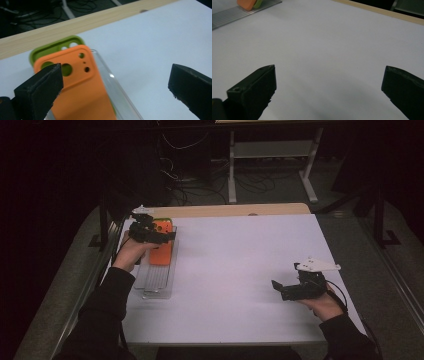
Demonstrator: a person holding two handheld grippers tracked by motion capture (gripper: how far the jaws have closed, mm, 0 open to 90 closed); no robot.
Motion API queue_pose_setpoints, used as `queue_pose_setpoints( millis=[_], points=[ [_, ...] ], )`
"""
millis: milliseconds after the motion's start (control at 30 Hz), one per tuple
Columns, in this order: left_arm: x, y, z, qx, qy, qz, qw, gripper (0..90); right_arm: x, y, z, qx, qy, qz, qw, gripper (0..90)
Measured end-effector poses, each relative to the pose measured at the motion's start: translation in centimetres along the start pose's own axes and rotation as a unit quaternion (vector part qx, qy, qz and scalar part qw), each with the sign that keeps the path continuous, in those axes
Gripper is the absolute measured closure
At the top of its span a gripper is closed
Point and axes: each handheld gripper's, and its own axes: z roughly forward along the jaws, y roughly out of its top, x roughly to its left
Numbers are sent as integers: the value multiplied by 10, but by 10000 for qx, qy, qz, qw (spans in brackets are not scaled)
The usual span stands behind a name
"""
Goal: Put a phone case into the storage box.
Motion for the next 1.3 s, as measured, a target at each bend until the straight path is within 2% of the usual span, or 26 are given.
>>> queue_pose_setpoints(
  millis=[67,100,167,233,267,333,533,700,833,1033,1167,1300],
  points=[
    [-3,-1,-6,-38,-136,175,9997,0,0,0,0,-8,19,-15,10000,0],
    [-7,-1,-9,-96,-222,155,9996,0,0,0,0,-6,47,11,10000,0],
    [-10,-2,-15,-129,-337,287,9989,0,0,0,0,4,120,1,9999,0],
    [-14,-4,-20,-205,-428,336,9983,0,0,0,0,21,232,-12,9997,0],
    [-16,-5,-23,-165,-460,414,9979,0,0,0,1,29,269,-22,9996,0],
    [-19,-7,-28,-254,-621,391,9970,0,1,0,1,24,344,-15,9994,0],
    [-30,-18,-39,-340,-955,591,9931,0,3,0,3,46,609,-114,9981,0],
    [-40,-31,-41,-316,-1148,836,9894,0,5,1,4,71,667,-148,9976,0],
    [-46,-43,-42,-283,-1166,990,9878,0,6,1,5,70,675,-192,9975,0],
    [-52,-65,-47,-429,-1292,962,9860,0,7,1,4,80,691,-225,9973,0],
    [-53,-77,-48,-543,-1254,971,9859,0,7,1,4,80,694,-236,9973,0],
    [-53,-89,-49,-540,-1259,897,9865,0,8,1,4,81,712,-297,9970,0]
  ],
)
